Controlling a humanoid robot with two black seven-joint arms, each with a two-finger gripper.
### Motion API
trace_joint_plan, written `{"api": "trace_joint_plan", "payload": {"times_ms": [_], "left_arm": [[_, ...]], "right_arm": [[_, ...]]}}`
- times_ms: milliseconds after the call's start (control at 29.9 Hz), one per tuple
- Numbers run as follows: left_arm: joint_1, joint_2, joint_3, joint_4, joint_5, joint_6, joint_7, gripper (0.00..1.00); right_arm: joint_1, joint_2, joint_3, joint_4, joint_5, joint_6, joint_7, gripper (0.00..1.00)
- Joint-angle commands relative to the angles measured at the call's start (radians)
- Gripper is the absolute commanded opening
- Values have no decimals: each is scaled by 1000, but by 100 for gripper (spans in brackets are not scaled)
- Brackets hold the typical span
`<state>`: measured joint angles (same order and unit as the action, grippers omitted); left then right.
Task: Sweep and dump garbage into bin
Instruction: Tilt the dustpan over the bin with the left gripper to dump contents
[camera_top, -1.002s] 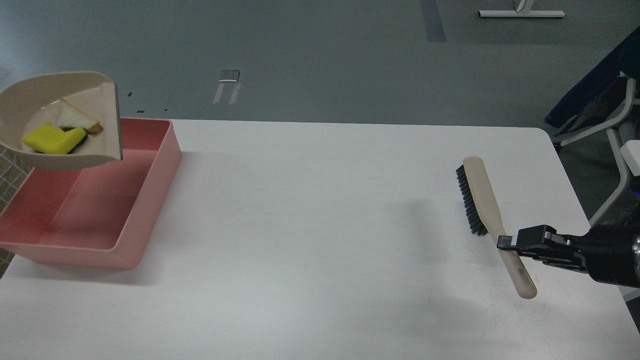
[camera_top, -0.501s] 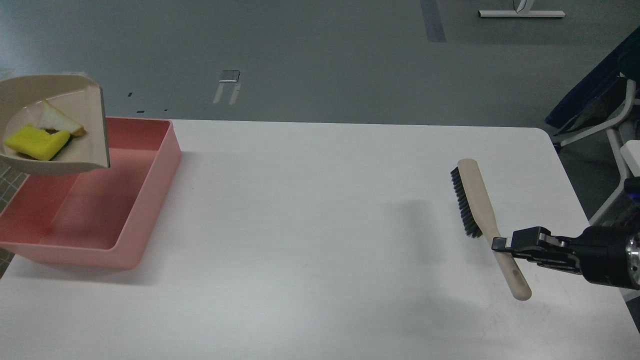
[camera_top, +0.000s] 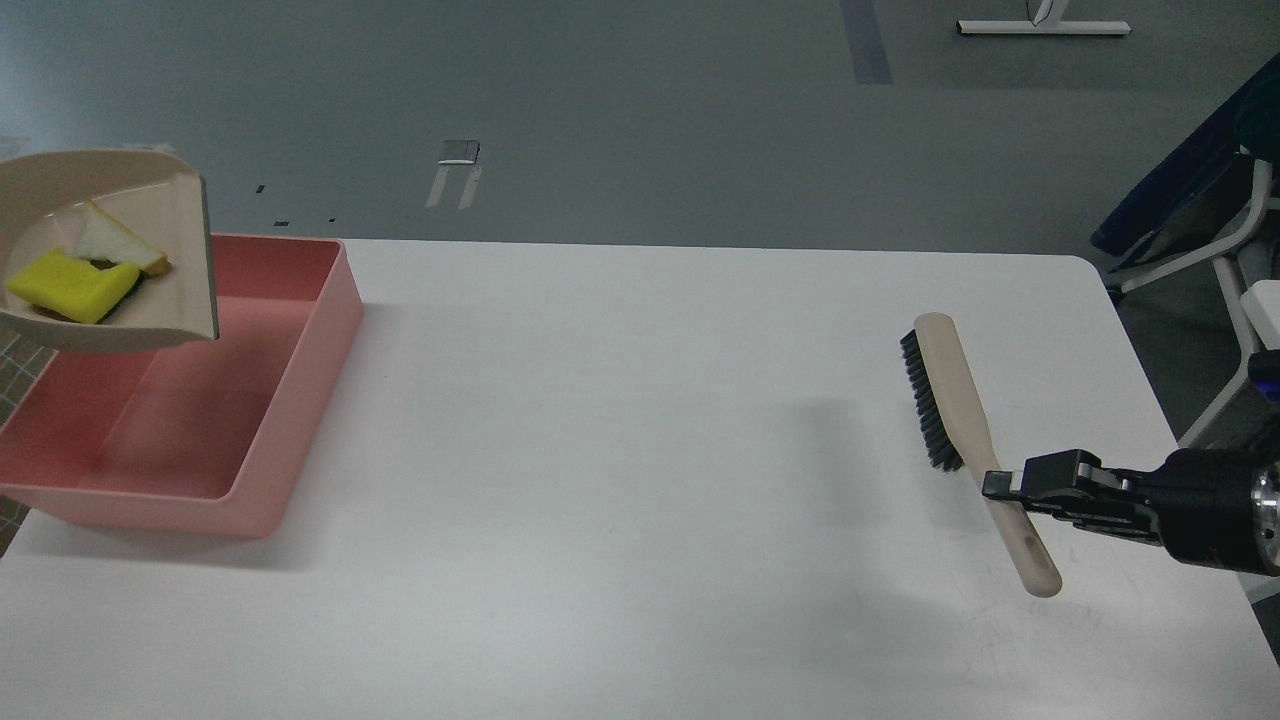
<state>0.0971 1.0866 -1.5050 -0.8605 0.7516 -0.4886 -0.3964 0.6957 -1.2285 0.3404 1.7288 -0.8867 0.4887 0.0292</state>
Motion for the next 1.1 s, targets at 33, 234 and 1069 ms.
{"api": "trace_joint_plan", "payload": {"times_ms": [33,234,1069], "left_arm": [[-5,1,0,-5,98,0,-33,0],[-11,7,9,-9,253,7,-92,0],[-4,156,16,-132,517,277,-92,0]], "right_arm": [[-2,18,-4,0,0,0,0,0],[-10,18,-4,0,0,0,0,0],[-21,31,-3,0,-1,0,0,0]]}}
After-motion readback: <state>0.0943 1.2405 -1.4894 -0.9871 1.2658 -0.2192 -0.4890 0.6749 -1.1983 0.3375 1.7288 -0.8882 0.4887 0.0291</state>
